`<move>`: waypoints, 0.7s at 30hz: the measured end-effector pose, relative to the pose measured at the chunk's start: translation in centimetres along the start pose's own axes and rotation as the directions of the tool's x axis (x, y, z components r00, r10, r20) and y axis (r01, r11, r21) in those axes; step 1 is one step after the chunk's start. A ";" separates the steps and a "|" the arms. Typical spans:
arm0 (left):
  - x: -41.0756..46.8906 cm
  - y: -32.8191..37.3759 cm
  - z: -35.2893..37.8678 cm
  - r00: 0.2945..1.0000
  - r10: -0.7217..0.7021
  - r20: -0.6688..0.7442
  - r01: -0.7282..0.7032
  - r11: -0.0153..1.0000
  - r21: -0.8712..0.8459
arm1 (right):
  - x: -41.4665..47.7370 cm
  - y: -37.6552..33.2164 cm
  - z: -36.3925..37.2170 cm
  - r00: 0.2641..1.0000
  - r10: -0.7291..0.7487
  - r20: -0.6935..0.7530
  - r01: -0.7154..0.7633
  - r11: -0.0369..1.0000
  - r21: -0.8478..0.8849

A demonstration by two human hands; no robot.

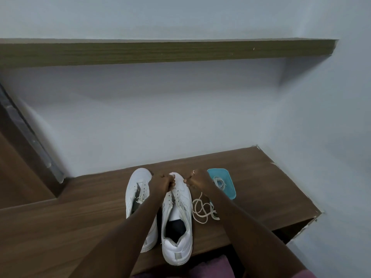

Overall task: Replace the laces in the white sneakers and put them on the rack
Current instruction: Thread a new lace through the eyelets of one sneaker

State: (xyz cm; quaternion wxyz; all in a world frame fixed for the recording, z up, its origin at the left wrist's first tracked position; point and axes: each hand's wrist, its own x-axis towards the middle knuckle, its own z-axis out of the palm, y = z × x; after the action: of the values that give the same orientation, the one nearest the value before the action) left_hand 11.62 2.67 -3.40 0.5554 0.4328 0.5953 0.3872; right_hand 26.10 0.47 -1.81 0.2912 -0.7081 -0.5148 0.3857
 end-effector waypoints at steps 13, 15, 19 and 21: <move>2.8 -2.2 0.1 0.994 0.090 0.058 -0.103 0.658 0.746 | 0.5 4.3 2.6 0.999 -0.048 0.006 0.047 0.999 0.025; 3.3 -2.5 0.1 0.998 0.061 0.026 -0.060 0.678 0.733 | 0.5 4.1 3.0 0.998 -0.057 0.006 0.057 0.998 0.007; 4.6 -4.4 -0.2 1.000 -0.017 -0.026 0.029 0.783 0.621 | 1.2 3.5 3.7 0.998 -0.020 -0.065 0.014 0.995 -0.097; 3.2 -3.7 -0.2 1.000 0.002 0.000 -0.001 0.825 0.566 | 1.4 3.0 3.8 0.997 -0.032 -0.066 0.018 0.978 -0.209</move>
State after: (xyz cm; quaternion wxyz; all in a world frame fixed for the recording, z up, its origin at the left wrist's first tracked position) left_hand 11.04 4.45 -7.95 0.4020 0.5782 0.6830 0.1940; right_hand 24.63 0.93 -6.61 0.2377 -0.7412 -0.5509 0.3011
